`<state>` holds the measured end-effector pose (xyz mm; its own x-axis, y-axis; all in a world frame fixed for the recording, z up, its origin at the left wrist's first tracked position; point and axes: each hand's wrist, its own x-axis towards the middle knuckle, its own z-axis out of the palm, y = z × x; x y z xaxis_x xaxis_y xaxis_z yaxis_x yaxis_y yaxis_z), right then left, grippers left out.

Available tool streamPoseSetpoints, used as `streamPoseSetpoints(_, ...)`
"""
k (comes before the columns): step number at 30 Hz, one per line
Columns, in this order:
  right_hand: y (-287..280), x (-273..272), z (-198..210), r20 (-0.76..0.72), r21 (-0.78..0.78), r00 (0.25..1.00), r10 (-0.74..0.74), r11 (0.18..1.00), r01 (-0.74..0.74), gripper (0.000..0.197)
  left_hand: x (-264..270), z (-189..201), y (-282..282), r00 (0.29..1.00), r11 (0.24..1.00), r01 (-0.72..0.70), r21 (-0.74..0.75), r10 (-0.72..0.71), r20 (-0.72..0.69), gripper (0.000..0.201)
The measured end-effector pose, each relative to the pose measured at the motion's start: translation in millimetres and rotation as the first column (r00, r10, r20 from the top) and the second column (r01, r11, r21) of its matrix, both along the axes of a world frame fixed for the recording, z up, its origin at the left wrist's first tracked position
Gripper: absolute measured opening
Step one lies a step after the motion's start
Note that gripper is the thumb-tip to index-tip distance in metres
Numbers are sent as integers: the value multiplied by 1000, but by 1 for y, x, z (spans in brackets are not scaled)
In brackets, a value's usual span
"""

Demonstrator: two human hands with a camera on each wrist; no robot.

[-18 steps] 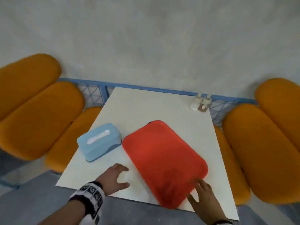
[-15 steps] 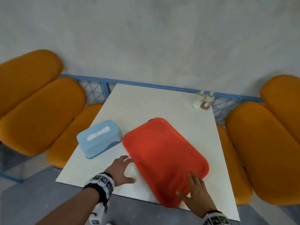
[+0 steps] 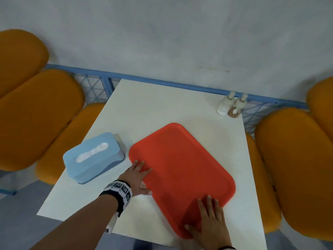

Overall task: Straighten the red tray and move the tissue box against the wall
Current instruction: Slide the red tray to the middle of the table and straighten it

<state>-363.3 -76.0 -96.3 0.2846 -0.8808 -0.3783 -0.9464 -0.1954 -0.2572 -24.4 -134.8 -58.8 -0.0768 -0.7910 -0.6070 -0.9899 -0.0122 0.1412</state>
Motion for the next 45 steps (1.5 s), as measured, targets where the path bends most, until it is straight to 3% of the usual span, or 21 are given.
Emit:
streamPoseSetpoints(6, -74, 10, 9, -37, 7, 999, -3, 1000, 4, 108, 8, -3, -75, 999, 999, -34, -1, 34, -14, 106)
streamPoseSetpoints(22, -285, 69, 28, -110, 93, 994, -29, 995, 39, 102, 55, -4, -248, 990, 991, -134, -15, 134, -40, 102)
streamPoseSetpoints(25, -287, 85, 28, 7, -55, 996, -89, 995, 89, 78, 67, 5, -271, 995, 992, -97, -85, 96, -17, 94)
streamPoseSetpoints(28, -262, 108, 26, 152, -108, 967, -204, 969, 221, 72, 88, 10, -295, 997, 992, -71, -108, 72, 5, 109)
streamPoseSetpoints(31, -238, 114, 10, 10, -48, 995, -99, 994, 99, 88, 103, 7, -303, 999, 999, -47, -29, 47, 26, 117)
streamPoseSetpoints(35, -256, 92, 6, -87, -34, 996, -16, 999, 13, 79, 94, 6, -289, 994, 998, -52, -18, 54, 91, 108)
streamPoseSetpoints(39, -301, 64, 17, -105, 8, 994, 19, 1000, -18, 75, 69, 4, -268, 985, 991, -129, -22, 130, 116, 91)
streamPoseSetpoints(45, -342, 47, 26, -83, 60, 992, 97, 994, -92, 88, 59, -4, -256, 975, 976, -217, -18, 217, 39, 91)
